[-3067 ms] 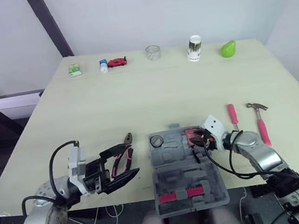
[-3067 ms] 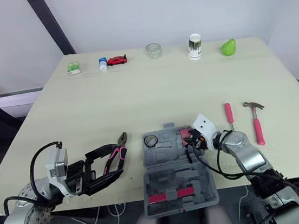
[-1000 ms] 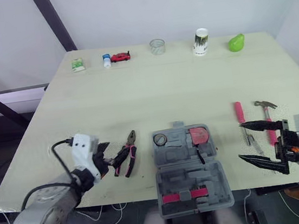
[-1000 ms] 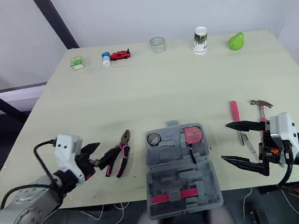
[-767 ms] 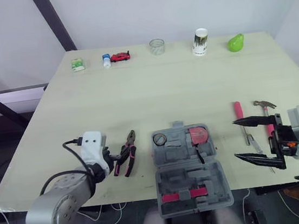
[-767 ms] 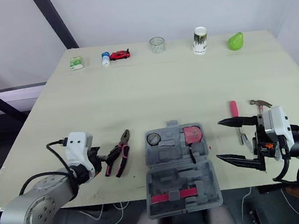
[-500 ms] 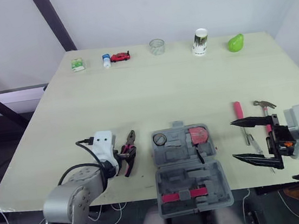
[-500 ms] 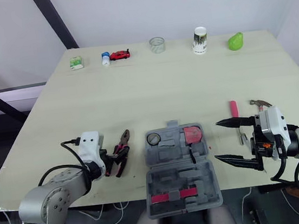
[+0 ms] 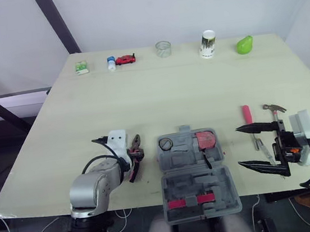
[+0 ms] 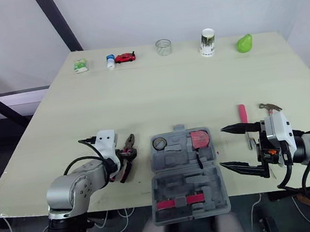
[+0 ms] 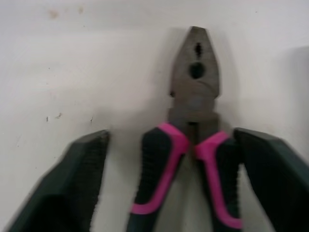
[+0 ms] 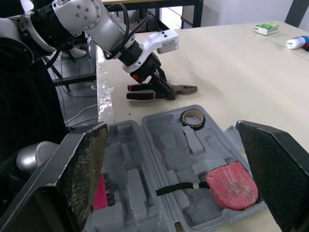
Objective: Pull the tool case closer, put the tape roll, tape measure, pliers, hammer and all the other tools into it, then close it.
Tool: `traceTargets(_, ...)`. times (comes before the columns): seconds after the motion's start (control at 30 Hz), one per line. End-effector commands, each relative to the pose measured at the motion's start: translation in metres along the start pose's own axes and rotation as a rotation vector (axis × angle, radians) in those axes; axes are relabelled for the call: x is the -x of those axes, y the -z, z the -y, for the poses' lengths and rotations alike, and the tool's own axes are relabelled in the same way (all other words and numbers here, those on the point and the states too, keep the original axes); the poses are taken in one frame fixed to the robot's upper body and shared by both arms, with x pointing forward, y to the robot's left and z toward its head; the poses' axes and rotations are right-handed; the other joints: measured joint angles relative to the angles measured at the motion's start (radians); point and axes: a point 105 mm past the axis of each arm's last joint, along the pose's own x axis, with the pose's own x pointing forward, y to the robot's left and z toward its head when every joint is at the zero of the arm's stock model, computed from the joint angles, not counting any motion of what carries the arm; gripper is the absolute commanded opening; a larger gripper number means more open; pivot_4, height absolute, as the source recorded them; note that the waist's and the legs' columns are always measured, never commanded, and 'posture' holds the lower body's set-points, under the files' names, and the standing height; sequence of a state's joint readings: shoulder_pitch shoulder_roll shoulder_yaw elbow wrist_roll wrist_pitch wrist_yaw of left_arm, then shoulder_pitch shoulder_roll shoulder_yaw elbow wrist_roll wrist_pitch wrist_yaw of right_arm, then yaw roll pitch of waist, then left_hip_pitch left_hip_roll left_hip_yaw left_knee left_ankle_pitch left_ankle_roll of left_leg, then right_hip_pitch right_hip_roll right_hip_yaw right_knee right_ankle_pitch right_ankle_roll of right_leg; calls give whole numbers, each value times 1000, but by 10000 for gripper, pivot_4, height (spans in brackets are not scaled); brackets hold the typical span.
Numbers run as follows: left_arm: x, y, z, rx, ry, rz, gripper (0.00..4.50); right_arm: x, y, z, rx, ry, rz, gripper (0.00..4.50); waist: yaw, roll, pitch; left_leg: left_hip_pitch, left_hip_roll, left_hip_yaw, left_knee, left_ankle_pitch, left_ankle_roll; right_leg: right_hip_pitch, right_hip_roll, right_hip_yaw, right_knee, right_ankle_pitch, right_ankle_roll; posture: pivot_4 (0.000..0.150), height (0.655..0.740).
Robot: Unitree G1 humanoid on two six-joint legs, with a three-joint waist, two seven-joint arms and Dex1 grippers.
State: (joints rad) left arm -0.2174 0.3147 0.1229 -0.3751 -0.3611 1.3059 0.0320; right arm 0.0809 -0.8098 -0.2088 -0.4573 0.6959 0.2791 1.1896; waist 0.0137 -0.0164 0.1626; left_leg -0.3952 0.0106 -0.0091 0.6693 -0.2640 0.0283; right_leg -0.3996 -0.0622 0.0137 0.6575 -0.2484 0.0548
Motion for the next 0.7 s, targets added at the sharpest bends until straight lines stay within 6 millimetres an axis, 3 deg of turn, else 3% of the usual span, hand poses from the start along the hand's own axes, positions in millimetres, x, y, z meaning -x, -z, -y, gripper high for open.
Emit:
traceTargets(0.03,0,18,4,12,23,-84,24425,0,-6,-3,34,-4,13,45000,0,0,0,0,0,0,0,0,0,0,0,0,0,0,0,1500,7400)
traceTargets(0.33,5,20,-1,36,1,-80,24233,-2,-5,-4,23,-11,12,45000,-2,0,0,0,0,0,0,0,0,0,0,1,0,0,0,1500,7400)
traceTargets(0.5,16,-2,-2,35,63,20,24232,-4,-6,-2,21,-7,32,45000,-2,0,0,0,0,0,0,0,0,0,0,0,0,0,0,1500,7400)
traceTargets(0.7,48,-30,-21,-55,160,104,24232,-13,-14,3,22,6,90,45000,-3,-3,2,-1,0,-1,0,0,0,-1,0,-1,0,0,0,1500,7400)
